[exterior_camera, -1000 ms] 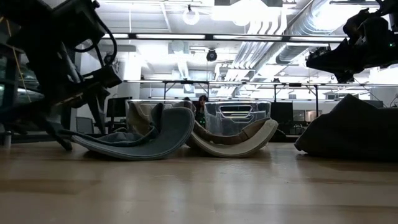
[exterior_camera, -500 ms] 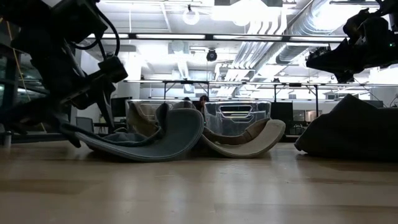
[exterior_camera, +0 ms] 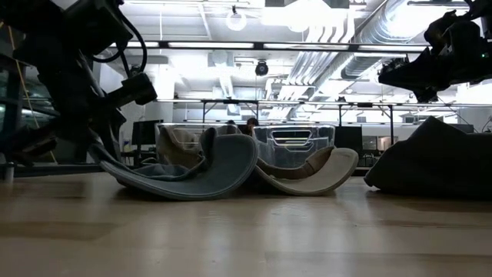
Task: Pick & Place hat
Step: Put the left blue cap into the right transparent bin
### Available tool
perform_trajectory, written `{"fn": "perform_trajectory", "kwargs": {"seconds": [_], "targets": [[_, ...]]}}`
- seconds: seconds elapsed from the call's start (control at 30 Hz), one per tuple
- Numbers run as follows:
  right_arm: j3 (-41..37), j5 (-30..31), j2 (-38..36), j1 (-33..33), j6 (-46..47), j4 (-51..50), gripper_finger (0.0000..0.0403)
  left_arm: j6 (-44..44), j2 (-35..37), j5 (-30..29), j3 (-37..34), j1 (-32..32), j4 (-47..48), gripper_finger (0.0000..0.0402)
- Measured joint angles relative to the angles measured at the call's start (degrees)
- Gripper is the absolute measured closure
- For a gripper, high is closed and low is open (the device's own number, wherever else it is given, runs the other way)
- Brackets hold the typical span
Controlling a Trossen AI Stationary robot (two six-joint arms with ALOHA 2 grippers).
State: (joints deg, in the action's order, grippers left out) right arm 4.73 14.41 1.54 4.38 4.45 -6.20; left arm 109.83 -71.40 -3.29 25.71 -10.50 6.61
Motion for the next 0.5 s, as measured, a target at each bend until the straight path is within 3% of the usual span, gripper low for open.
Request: {"fn": "perform_trajectory", "kwargs": {"seconds": [0.5], "targets": [[0.00, 0.00, 0.00, 0.00, 0.00, 0.00, 0.0402, -0.84, 0.03, 0.40, 0.90, 0.00, -0.17, 0.0401]]}}
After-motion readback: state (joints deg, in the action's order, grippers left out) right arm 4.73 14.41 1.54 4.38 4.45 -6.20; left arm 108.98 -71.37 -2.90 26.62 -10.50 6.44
